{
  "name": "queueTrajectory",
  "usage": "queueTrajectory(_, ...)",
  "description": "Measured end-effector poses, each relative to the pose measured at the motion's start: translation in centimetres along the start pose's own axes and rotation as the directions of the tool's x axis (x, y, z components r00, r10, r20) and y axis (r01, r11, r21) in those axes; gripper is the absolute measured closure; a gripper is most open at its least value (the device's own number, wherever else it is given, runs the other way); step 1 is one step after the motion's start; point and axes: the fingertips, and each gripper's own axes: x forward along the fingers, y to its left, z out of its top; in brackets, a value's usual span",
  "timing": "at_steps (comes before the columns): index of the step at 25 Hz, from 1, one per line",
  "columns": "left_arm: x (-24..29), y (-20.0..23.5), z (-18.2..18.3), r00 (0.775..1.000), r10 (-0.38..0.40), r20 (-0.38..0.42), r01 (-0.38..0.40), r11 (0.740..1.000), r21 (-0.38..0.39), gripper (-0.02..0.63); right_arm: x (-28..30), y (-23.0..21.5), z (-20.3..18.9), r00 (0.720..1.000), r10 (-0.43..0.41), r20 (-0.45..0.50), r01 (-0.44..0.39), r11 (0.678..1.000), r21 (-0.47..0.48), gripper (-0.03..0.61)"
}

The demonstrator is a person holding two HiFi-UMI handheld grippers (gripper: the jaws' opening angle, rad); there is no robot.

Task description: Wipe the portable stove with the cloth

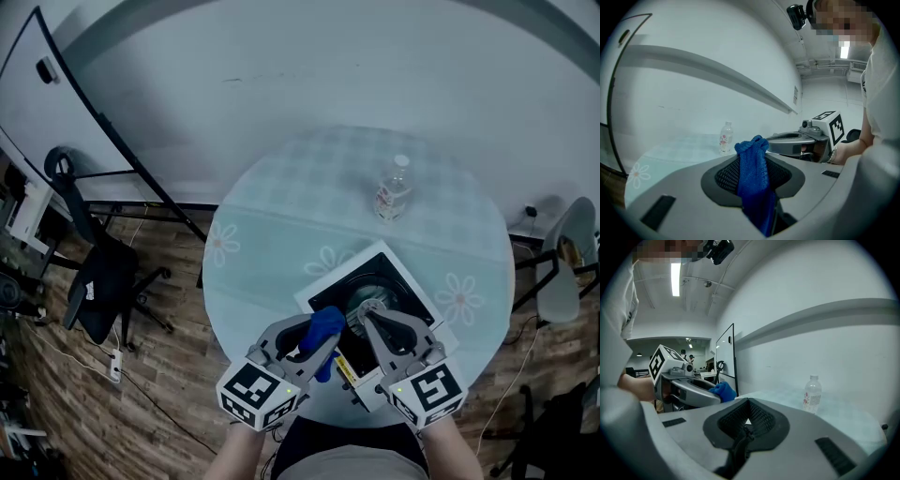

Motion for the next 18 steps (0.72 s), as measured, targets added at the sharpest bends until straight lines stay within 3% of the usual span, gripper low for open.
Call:
queueTrajectory(8,0.1,1.7,-0.4,0.998,0.051,-0.043,-0.051,0.999,-0.002,0.469,1.5,-0.7,-0.2,0.999,0.048,-0.012,-0.048,0.999,0.013,0.557)
queueTrajectory(18,0.7,6.2,-0.6,0.984,0.134,-0.116,-0.126,0.989,0.075,0.469,3.5,-3.2,-0.8,0.997,0.065,-0.030,-0.065,0.998,0.024,0.557)
